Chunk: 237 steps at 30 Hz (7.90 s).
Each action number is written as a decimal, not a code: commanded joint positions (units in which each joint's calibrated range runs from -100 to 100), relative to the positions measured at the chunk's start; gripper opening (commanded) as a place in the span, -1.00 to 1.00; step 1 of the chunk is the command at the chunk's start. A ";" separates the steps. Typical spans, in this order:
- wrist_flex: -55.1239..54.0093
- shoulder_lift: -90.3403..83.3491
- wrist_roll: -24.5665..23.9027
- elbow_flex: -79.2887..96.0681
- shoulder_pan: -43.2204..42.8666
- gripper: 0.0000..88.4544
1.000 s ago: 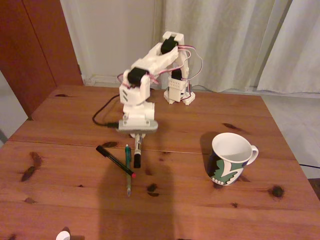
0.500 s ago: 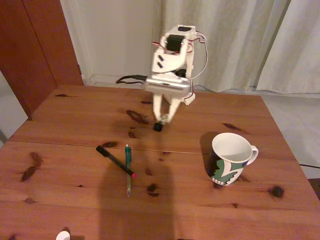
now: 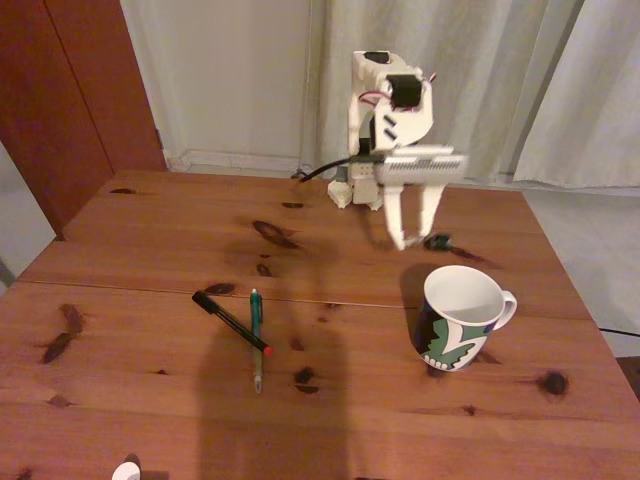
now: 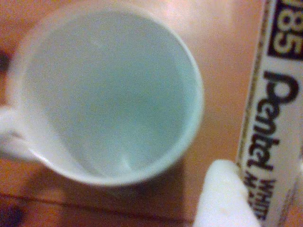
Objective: Clean up the desk and place the pens and markers into the cup
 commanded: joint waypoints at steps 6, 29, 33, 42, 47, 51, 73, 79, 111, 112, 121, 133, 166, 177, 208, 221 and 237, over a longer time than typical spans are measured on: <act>-1.70 -3.27 -1.41 -10.32 -2.67 -0.98; -14.34 7.99 -6.60 -12.85 -8.29 -0.98; -14.43 10.39 -7.02 -13.30 -8.37 -0.98; -22.95 16.26 -7.38 -13.03 -5.16 -0.98; -23.03 17.84 -7.65 -13.48 -4.92 -0.98; -23.03 18.25 -7.70 -12.94 -3.71 -0.98; -23.03 18.25 -7.70 -6.27 -2.18 -0.97; -23.03 18.08 -7.70 -6.27 -2.18 -0.77; -22.00 12.54 0.16 -6.27 17.04 -0.98; -22.00 12.54 0.53 -6.27 18.00 -0.98; -7.55 13.12 6.50 -9.15 26.53 -0.98; 9.05 29.83 9.75 -26.56 29.98 -0.98; 20.92 60.04 7.44 -56.76 30.79 -0.98; 20.92 60.95 7.49 -57.21 30.95 -0.96; 20.92 64.67 7.81 -57.12 31.51 -0.91; 21.87 59.37 7.49 -50.99 30.63 -0.98; 21.87 14.19 2.10 -15.82 15.35 -0.98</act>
